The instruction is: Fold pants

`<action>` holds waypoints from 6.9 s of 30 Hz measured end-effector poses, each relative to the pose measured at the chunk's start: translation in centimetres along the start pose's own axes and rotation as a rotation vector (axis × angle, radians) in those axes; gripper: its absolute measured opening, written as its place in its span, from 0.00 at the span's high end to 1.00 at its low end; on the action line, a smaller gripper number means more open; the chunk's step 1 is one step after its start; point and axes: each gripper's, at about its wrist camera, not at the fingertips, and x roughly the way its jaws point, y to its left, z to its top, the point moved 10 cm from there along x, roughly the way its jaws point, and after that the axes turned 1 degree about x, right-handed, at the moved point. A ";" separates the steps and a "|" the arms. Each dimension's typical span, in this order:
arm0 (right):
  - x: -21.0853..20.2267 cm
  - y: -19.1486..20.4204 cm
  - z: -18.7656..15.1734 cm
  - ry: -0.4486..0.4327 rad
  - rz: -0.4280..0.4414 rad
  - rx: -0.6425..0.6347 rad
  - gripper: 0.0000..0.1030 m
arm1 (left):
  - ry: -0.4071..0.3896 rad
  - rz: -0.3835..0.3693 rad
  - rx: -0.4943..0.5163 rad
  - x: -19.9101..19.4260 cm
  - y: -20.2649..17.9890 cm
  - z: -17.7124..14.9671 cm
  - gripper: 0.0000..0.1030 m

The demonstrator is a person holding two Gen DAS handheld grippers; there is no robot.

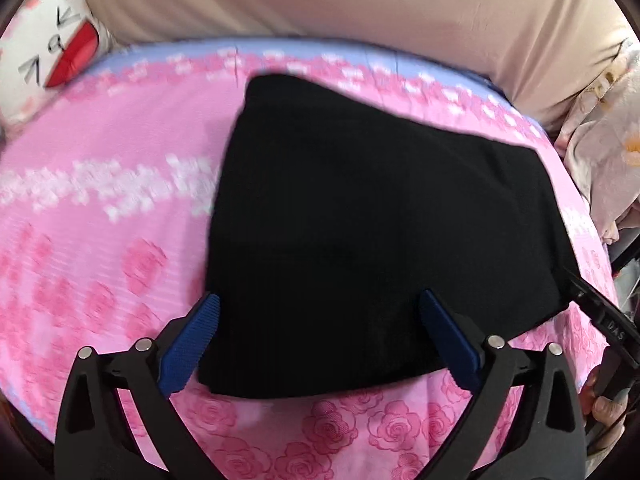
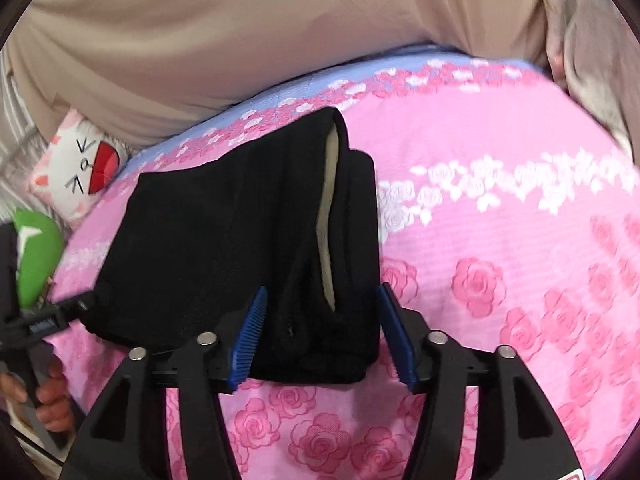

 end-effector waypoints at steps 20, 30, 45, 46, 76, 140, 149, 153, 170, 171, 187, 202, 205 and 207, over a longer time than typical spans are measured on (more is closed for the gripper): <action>-5.2 5.3 0.1 -0.016 0.263 0.019 0.67 | -0.145 -0.048 -0.009 -6.7 3.8 2.0 0.97; -2.2 0.6 -3.9 0.048 0.142 0.109 0.45 | -0.039 -0.121 -0.199 -3.9 7.4 -1.9 0.20; -3.8 3.6 -0.6 -0.005 0.256 0.069 0.65 | -0.045 -0.325 -0.196 -5.5 3.5 0.4 0.82; -4.6 3.8 -0.6 -0.009 0.274 0.061 0.65 | -0.059 -0.309 -0.163 -7.5 3.1 0.0 0.82; -3.2 4.2 0.8 -0.091 -0.035 -0.182 0.75 | -0.071 0.305 0.032 -2.3 4.7 -1.6 0.10; -2.1 2.0 -4.8 0.035 0.227 0.088 0.51 | 0.094 -0.298 -0.188 0.1 3.2 -3.1 0.21; -1.2 2.0 -5.0 0.029 0.270 0.139 0.56 | 0.053 -0.414 -0.195 0.6 0.9 -1.5 0.64; -3.0 3.3 -4.4 -0.022 0.243 0.086 0.65 | 0.021 -0.269 -0.119 -0.9 0.6 -0.4 0.74; -10.5 8.1 0.5 -0.228 0.229 -0.059 0.66 | -0.269 0.011 0.140 -10.8 -2.1 6.1 0.75; -10.9 8.4 1.0 -0.244 0.230 -0.067 0.66 | -0.281 0.009 0.140 -11.3 -2.0 6.5 0.75; -17.5 13.2 11.1 -0.489 0.247 -0.187 0.66 | -0.548 -0.003 0.155 -19.3 -2.2 15.7 0.74; -11.6 14.9 21.6 -0.573 0.330 -0.180 0.65 | -0.671 0.006 0.104 -16.0 0.2 26.3 0.73; -8.7 14.3 23.0 -0.556 0.325 -0.166 0.65 | -0.640 0.006 0.093 -12.4 0.7 28.0 0.72; -6.4 13.7 23.8 -0.530 0.320 -0.149 0.65 | -0.615 0.011 0.086 -9.9 0.9 28.7 0.72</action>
